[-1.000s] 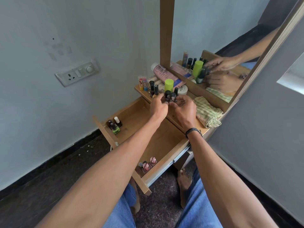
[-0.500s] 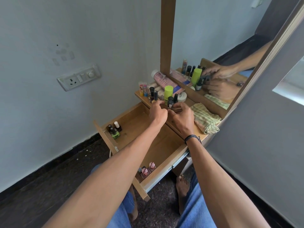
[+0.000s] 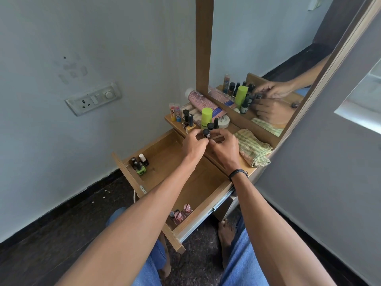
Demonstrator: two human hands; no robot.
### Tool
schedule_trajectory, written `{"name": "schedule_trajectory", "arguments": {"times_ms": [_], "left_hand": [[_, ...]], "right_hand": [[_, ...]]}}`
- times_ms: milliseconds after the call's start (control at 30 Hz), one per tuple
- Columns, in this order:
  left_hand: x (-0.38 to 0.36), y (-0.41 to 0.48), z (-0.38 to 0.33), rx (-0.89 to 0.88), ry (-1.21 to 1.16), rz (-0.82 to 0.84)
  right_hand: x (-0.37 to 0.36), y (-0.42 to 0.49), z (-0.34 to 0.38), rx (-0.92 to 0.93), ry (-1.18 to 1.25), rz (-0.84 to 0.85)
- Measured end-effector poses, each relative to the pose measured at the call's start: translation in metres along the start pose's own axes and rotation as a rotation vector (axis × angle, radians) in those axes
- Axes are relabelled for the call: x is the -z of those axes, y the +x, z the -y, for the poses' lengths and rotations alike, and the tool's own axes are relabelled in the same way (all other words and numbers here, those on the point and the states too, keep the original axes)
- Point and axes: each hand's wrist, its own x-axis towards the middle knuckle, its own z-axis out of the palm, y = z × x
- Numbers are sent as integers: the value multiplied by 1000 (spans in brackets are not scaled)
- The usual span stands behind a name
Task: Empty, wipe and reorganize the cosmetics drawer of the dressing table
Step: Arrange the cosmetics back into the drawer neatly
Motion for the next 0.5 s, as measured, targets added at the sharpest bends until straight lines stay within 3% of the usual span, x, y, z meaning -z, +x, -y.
{"name": "schedule_trajectory", "arguments": {"times_ms": [500], "left_hand": [[15, -2, 24, -175, 139, -57]], "right_hand": [[-4, 8, -6, -111, 51, -99]]}}
